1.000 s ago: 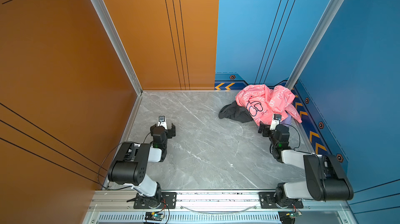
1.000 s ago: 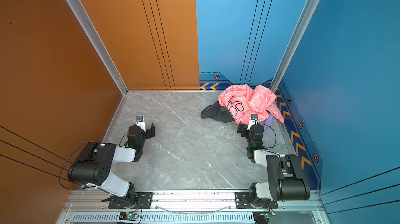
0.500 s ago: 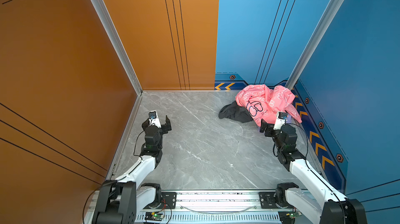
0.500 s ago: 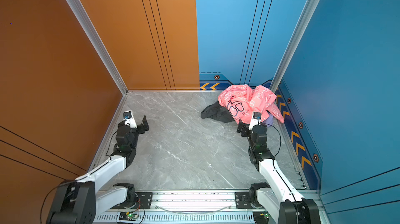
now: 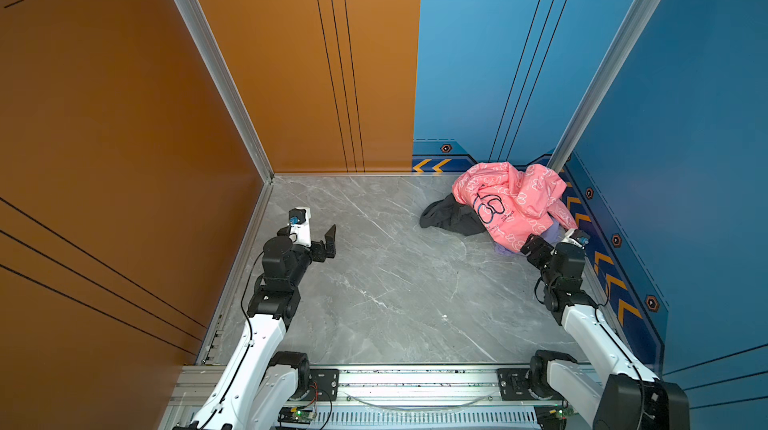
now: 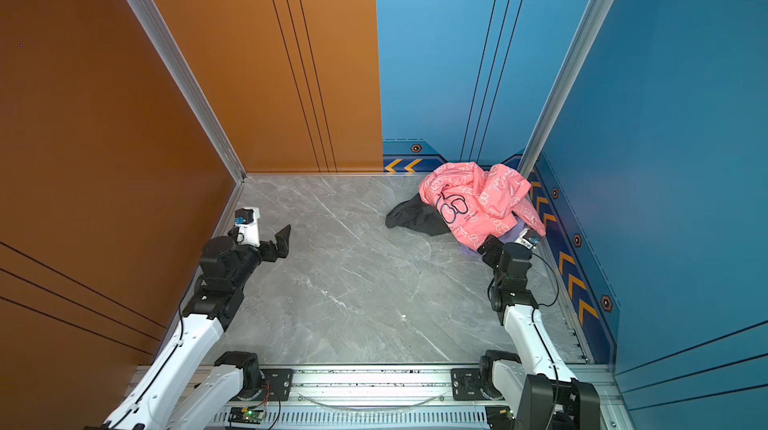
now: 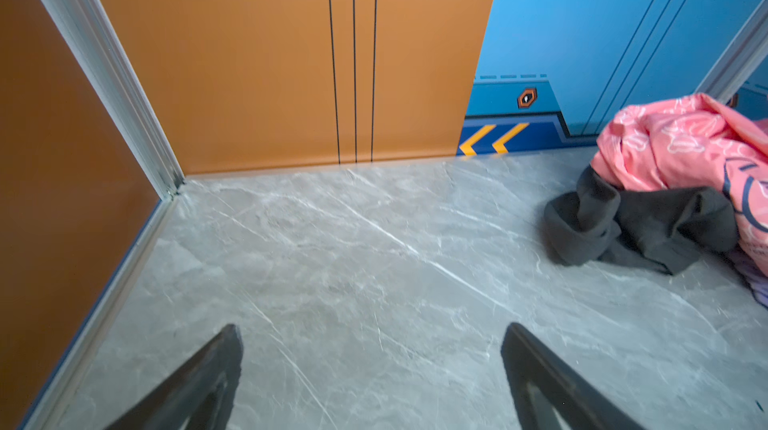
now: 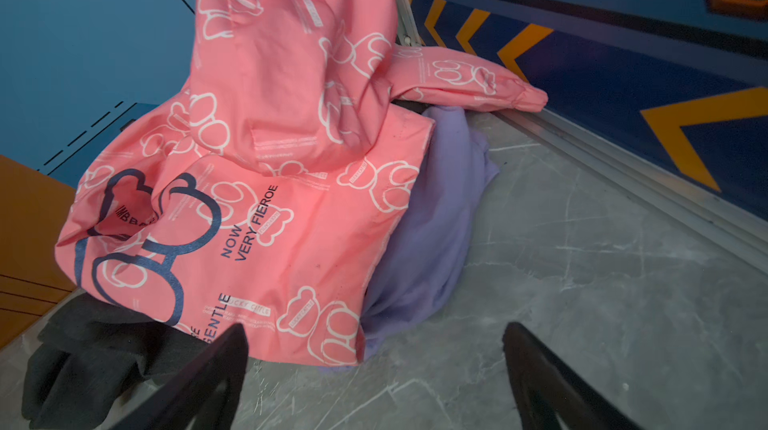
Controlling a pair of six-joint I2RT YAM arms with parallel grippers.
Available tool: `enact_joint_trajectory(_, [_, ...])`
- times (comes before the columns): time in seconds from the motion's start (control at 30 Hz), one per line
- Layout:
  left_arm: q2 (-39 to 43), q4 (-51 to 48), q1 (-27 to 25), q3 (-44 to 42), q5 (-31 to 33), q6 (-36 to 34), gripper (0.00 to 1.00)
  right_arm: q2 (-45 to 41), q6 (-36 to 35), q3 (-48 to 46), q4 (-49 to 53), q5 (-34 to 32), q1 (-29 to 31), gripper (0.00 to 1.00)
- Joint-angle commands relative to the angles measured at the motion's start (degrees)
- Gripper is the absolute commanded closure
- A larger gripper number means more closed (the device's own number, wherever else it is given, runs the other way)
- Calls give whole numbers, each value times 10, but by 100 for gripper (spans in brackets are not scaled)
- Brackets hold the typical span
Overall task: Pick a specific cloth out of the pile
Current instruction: 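Reach the right gripper toward the lavender cloth under the pink jacket, then close the right gripper on the lavender cloth edge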
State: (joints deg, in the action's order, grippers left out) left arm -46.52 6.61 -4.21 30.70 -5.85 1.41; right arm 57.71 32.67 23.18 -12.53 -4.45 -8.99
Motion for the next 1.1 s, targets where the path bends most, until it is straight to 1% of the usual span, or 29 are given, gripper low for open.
enact_joint_trajectory(0.0, [15,-16,-12,-5,-40,-7,2,23,66,5,11,30,-20,9])
enact_joint_trajectory(0.07, [25,-16,-18,-10,-40,-26,2,41,95,5,2,43,-35,14])
enact_joint_trajectory(0.17, [56,-29,-21,-17,-41,-47,2,79,142,6,-16,85,-66,22])
enact_joint_trajectory(0.27, [88,-29,-25,-36,-37,-59,2,121,169,15,-42,128,-88,31])
enact_joint_trajectory(0.3, [94,-27,-29,-40,-27,-60,2,134,174,19,-51,139,-91,34])
enact_joint_trajectory(0.43, [98,-28,-40,-42,-10,-61,2,187,211,28,-84,153,-96,44])
enact_joint_trajectory(0.57, [105,-27,-42,-45,3,-66,2,239,244,34,-129,165,-100,47])
enact_joint_trajectory(0.63, [110,-29,-43,-47,11,-66,2,266,252,43,-141,174,-102,50])
enact_joint_trajectory(0.73, [118,-31,-46,-49,20,-67,2,299,259,56,-155,183,-103,52])
enact_joint_trajectory(0.97, [120,-41,-64,-50,37,-83,2,359,292,76,-201,202,-104,56])
enact_joint_trajectory(1.07, [120,-48,-73,-49,46,-88,2,386,305,86,-224,212,-104,59])
